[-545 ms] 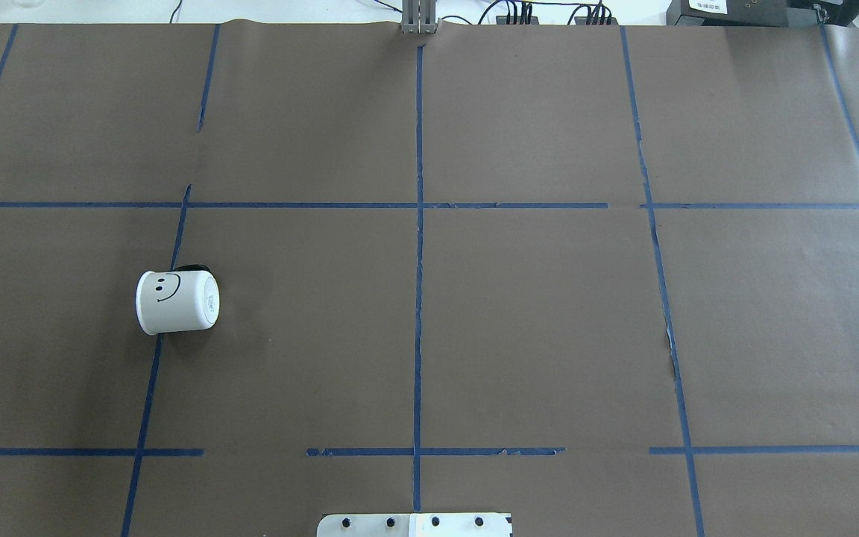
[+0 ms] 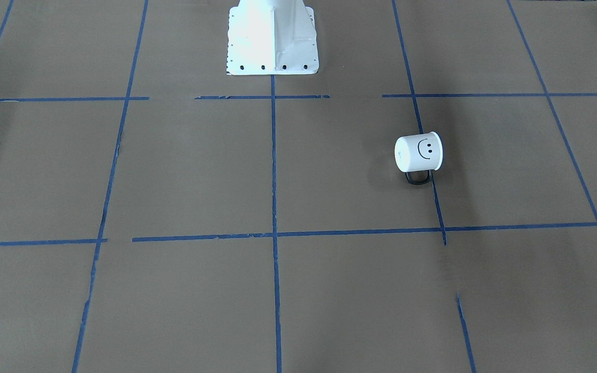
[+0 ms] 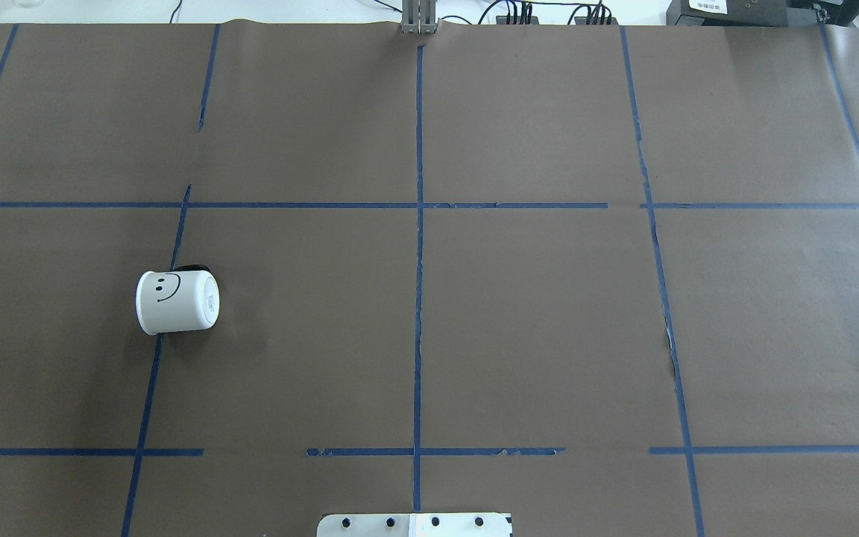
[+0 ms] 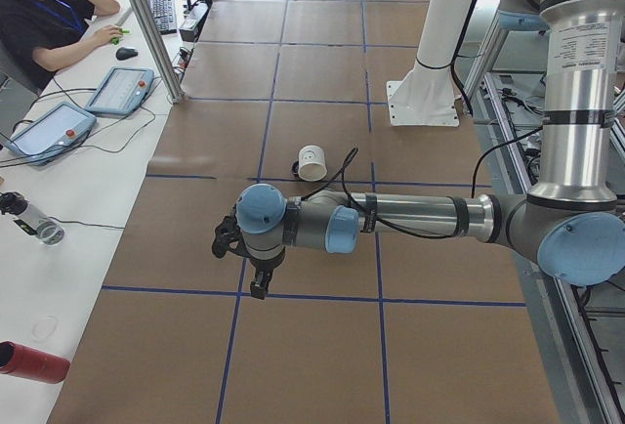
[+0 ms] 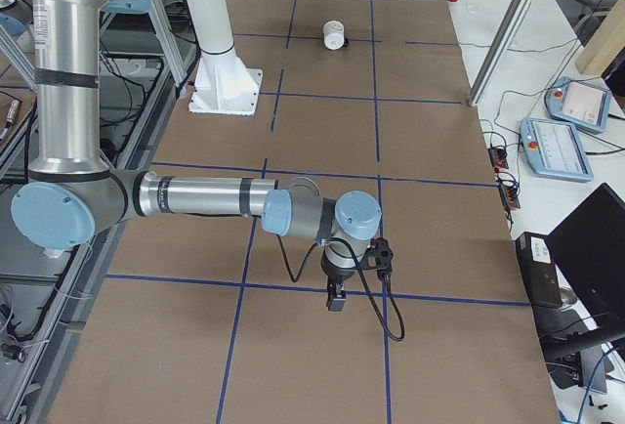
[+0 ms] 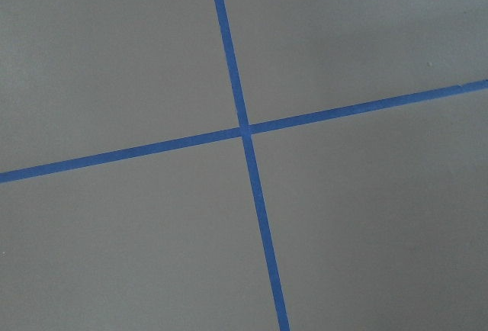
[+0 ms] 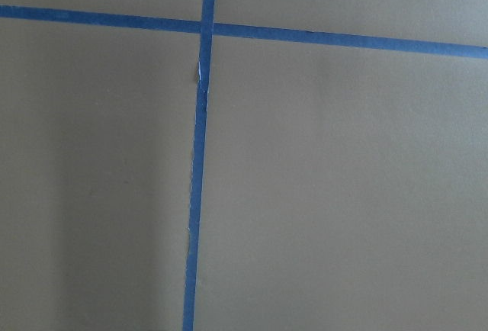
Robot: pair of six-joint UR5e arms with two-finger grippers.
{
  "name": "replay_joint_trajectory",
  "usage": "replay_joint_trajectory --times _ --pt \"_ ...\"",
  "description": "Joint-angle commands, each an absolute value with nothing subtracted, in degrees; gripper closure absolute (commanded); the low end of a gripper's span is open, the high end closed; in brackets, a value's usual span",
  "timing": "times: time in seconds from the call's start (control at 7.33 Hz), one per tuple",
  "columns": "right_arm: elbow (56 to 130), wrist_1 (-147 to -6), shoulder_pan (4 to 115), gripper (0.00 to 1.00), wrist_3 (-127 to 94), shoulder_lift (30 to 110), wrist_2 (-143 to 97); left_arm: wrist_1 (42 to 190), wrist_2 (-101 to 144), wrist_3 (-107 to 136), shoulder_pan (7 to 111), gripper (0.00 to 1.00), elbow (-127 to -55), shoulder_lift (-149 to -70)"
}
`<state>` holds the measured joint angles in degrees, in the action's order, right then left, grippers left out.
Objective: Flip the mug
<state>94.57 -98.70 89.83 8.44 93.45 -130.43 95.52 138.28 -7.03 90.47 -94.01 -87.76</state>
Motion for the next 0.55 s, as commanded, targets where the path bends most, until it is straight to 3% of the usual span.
replay_joint_trajectory --times 0.0,0.41 --pt "94.6 -98.7 89.8 0.00 8.4 93.4 -130.4 95.8 138.2 -7.0 90.4 0.00 -95.3 -88.2" --pt "94.6 -98.7 89.8 0.00 8.4 93.4 -130.4 103.7 137.2 -7.1 90.4 0.00 -94.5 -90.3"
